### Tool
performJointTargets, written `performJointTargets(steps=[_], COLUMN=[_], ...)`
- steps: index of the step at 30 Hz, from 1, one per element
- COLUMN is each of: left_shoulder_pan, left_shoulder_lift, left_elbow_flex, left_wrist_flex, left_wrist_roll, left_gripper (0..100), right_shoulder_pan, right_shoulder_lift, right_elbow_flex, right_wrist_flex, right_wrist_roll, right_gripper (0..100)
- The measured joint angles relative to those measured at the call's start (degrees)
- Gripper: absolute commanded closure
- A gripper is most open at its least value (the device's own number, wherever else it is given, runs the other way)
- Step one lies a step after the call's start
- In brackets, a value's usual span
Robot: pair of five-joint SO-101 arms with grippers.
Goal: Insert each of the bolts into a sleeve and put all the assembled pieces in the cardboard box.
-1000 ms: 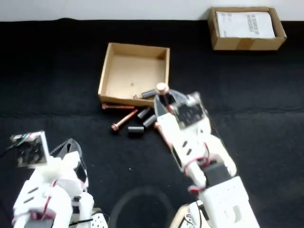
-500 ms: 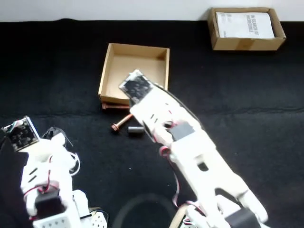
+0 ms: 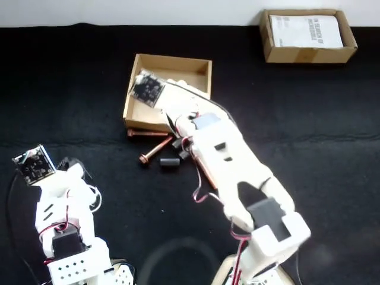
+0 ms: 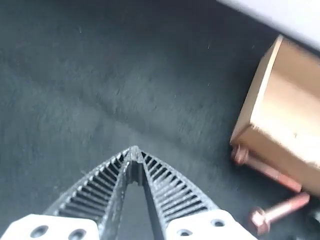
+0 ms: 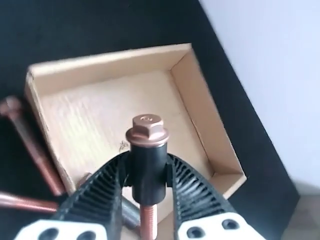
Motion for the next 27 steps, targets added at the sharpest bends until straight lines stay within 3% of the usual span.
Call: performJointTargets(steps=[6,12,17,27], left_shoulder_pan=[1.0,1.0,1.0,1.0], left_shoulder_lift=[0.0,0.0,0.0,0.0], left_elbow_flex=[0.0,0.0,0.0,0.0], left_wrist_flex=[1.5,1.5,1.5,1.5], left_wrist_roll=[0.0,0.0,0.0,0.0], left_gripper=[99,99,99,99], right_shoulder_pan=[0.0,-0.4,-0.9,-8.8], right_shoulder_lift=[7.4,8.1,7.9,-8.9], right_elbow_flex=[-0.6,-1.6,-4.0,-4.7], right_wrist_flex=[0.0,4.7,11.6,38.8], right_wrist_roll=[3.3,3.3,3.3,1.1], right_gripper=[98.1,81.7,79.9,80.0])
